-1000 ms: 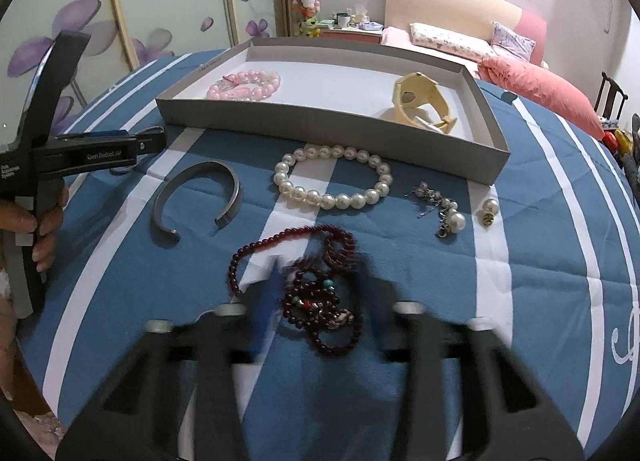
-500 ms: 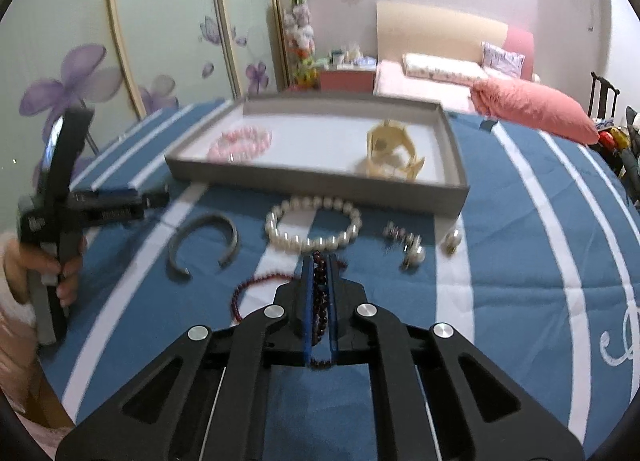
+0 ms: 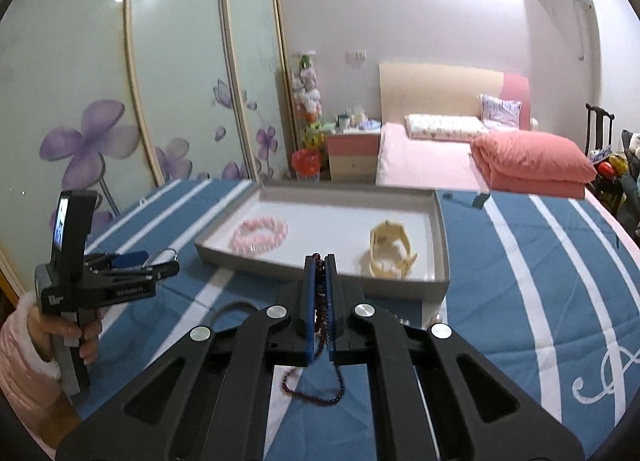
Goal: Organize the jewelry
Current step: 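Lower the bangle into the gray tray with the left tool while the right tool drops the red beads there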
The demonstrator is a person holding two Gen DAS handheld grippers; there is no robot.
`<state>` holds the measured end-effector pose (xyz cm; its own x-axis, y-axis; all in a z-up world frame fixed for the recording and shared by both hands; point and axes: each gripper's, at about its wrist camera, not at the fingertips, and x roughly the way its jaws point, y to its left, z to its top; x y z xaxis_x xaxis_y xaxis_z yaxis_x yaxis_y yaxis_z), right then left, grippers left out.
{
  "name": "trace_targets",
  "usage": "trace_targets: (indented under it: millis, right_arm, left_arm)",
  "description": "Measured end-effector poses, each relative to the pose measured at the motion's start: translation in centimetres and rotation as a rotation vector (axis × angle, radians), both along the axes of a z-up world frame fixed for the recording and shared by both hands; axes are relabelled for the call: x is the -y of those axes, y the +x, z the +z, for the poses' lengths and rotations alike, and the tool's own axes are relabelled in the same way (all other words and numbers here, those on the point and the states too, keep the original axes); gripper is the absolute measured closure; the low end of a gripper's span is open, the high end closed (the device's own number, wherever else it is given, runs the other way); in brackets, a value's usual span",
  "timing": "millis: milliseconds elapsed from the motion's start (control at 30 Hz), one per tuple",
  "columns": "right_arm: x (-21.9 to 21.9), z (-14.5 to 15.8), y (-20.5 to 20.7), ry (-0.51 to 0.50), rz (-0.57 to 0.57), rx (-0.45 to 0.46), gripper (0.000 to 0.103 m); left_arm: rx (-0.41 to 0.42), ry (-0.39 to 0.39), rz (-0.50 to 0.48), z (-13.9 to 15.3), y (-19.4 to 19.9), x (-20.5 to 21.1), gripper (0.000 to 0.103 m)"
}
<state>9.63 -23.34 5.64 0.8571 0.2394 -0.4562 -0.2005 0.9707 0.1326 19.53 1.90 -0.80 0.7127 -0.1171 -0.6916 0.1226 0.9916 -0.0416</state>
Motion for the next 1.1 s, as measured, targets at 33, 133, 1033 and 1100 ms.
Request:
trace_targets:
  millis: [33, 133, 1033, 1100]
  right_arm:
    - [0.1, 0.4, 0.0, 0.003, -0.001, 0.012, 0.098]
    - [0.4, 1.5, -0.2, 0.014, -0.009, 0.051, 0.098]
    - [1.5, 4.9, 1.1, 0.065, -0.095, 0.302, 0.098]
    - [1.5, 4.9, 1.6, 0.074, -0.100, 0.304, 0.098]
  left_arm:
    - [0.013, -0.003, -0.001, 0.4, -0.2, 0.0, 0.035]
    - [0.053, -0.007, -0.004, 1.5, -0.8, 0.1, 0.035]
    - [0.428, 0.028, 0.000, 7.7, -3.4, 5.1, 0.035]
    - [0.432, 0.030, -0.008, 7.7, -3.1, 5.7, 0.035]
